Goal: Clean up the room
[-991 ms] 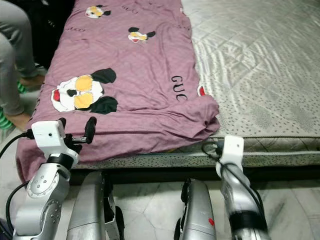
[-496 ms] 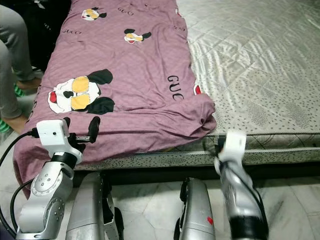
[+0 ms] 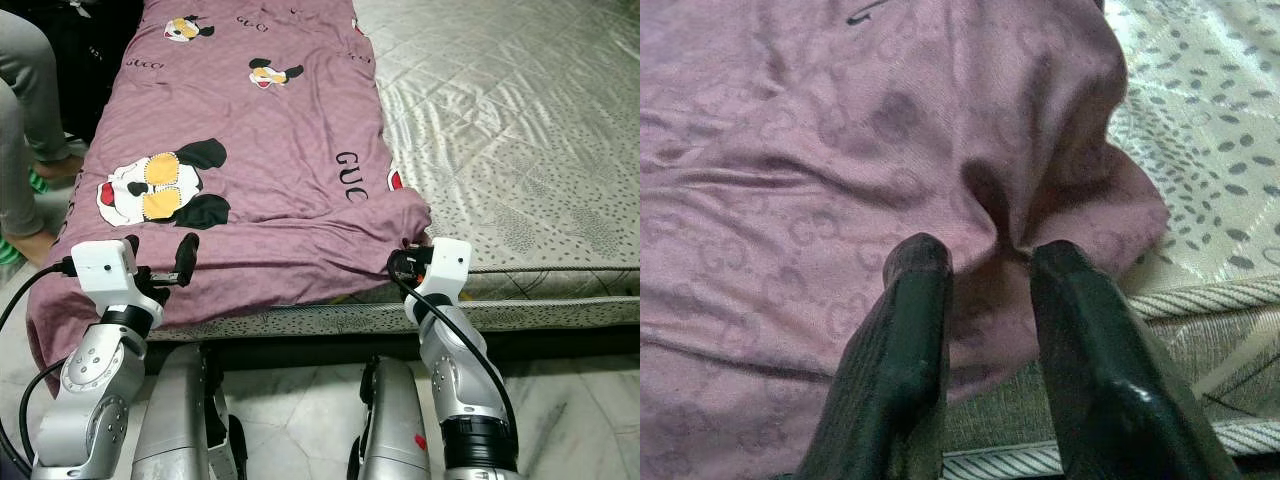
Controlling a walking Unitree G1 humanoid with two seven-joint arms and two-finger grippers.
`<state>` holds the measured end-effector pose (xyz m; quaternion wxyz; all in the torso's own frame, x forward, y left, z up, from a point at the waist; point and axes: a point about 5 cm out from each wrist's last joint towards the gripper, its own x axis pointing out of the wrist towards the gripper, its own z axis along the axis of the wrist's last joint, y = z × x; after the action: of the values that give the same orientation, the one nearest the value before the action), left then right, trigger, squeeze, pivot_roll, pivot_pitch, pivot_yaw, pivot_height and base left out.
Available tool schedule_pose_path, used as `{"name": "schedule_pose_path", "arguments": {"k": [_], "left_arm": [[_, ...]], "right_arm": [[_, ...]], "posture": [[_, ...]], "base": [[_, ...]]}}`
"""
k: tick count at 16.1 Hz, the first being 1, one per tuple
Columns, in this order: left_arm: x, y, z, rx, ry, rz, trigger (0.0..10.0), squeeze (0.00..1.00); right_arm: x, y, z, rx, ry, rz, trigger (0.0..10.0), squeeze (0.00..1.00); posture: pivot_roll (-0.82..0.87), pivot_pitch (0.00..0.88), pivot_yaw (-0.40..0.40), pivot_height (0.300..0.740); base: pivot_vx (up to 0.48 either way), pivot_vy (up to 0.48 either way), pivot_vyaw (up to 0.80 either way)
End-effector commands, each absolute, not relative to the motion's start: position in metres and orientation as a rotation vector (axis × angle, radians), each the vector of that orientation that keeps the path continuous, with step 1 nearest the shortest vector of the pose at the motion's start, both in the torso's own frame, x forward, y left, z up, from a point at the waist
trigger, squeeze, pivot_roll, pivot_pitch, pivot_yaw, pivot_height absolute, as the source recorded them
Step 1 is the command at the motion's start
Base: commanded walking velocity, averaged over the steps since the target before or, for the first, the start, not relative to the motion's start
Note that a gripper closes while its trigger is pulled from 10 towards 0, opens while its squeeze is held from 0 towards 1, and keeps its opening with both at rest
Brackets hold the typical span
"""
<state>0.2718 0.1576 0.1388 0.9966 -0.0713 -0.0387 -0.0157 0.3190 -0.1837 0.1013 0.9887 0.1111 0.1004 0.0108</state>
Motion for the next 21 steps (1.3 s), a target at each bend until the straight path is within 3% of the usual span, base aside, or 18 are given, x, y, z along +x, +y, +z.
{"name": "schedule_pose_path", "arguments": {"k": [1,6,7,8,9,14,21], "left_arm": [[0.272,0.157,0.138,-0.142,-0.073,-0.036,10.0,0.00],[0.271,0.158,0.138,-0.138,-0.070,-0.035,10.0,0.00],[0.270,0.158,0.137,-0.138,-0.068,-0.034,10.0,0.00],[0.270,0.158,0.137,-0.139,-0.067,-0.034,10.0,0.00],[0.270,0.158,0.137,-0.140,-0.067,-0.033,10.0,0.00],[0.270,0.159,0.138,-0.138,-0.068,-0.027,10.0,0.00],[0.270,0.155,0.137,-0.142,-0.064,-0.036,10.0,0.00]], "right_arm": [[0.320,-0.178,0.095,0.225,0.239,0.008,10.0,1.00],[0.335,-0.150,0.098,0.198,0.254,0.019,10.0,1.00],[0.338,-0.146,0.097,0.185,0.263,0.013,10.0,0.37],[0.341,-0.141,0.096,0.171,0.272,0.008,10.0,0.00],[0.344,-0.137,0.094,0.162,0.282,-0.007,0.0,0.00],[0.355,-0.125,0.100,0.187,0.265,-0.035,0.0,0.00],[0.350,-0.140,0.084,0.184,0.312,-0.121,0.0,0.00]], "posture": [[0.04,0.151,0.010,0.534],[0.05,0.155,0.011,0.534],[0.05,0.157,0.009,0.534],[0.06,0.158,0.007,0.534],[0.06,0.157,0.006,0.534],[0.07,0.158,0.004,0.534],[0.06,0.158,0.007,0.534]], "base": [[0.000,0.000,0.00],[0.000,0.000,0.00],[0.000,0.000,0.00],[0.000,0.000,0.00],[0.000,0.000,0.00],[0.000,0.000,0.00],[0.000,0.000,0.00]]}}
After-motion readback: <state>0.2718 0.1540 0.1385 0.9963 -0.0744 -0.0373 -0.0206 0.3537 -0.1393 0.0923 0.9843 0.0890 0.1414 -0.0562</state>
